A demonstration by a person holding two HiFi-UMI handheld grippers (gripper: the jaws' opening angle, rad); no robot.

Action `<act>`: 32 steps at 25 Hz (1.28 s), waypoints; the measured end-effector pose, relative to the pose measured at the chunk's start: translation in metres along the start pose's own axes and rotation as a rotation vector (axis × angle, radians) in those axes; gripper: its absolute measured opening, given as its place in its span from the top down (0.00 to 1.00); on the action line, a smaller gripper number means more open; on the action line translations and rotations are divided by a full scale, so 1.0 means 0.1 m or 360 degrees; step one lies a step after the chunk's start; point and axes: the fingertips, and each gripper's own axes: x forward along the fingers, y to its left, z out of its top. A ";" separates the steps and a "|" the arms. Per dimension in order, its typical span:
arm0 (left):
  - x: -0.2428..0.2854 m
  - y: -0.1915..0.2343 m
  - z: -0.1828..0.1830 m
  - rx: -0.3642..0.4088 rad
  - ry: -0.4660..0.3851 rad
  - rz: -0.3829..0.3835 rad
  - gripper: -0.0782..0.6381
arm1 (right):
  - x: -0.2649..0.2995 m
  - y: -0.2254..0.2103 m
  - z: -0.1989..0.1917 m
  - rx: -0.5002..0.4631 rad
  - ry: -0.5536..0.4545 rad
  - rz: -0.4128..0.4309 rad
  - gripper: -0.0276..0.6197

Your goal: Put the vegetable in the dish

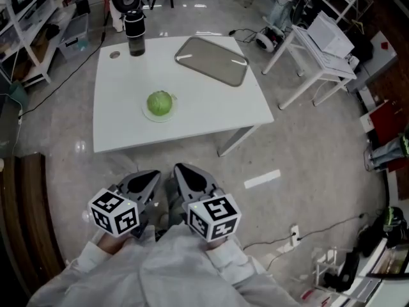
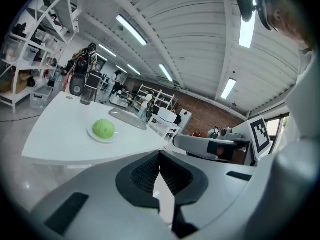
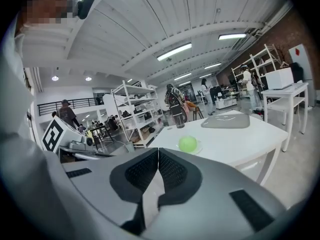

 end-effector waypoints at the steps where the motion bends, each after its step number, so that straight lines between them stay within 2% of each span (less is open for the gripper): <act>1: 0.04 0.07 0.04 -0.0005 -0.0004 0.0016 0.88 | 0.07 -0.04 0.02 0.0000 -0.0001 0.0007 0.94; 8: 0.46 0.54 0.47 -0.0018 -0.0029 0.0114 0.88 | 0.61 -0.46 0.36 -0.0018 0.0001 0.0052 0.94; 16: 1.01 1.03 0.99 0.0008 -0.0035 0.0251 0.88 | 1.23 -0.89 0.81 -0.0033 -0.0008 0.0172 0.94; 21: 1.29 1.29 1.18 -0.0030 -0.0042 0.0322 0.88 | 1.55 -1.24 0.95 -0.0015 0.0026 0.0212 0.94; 32: 1.72 1.71 1.56 -0.0083 -0.0111 0.0419 0.88 | 2.12 -1.59 1.23 -0.0094 0.0076 0.0358 0.94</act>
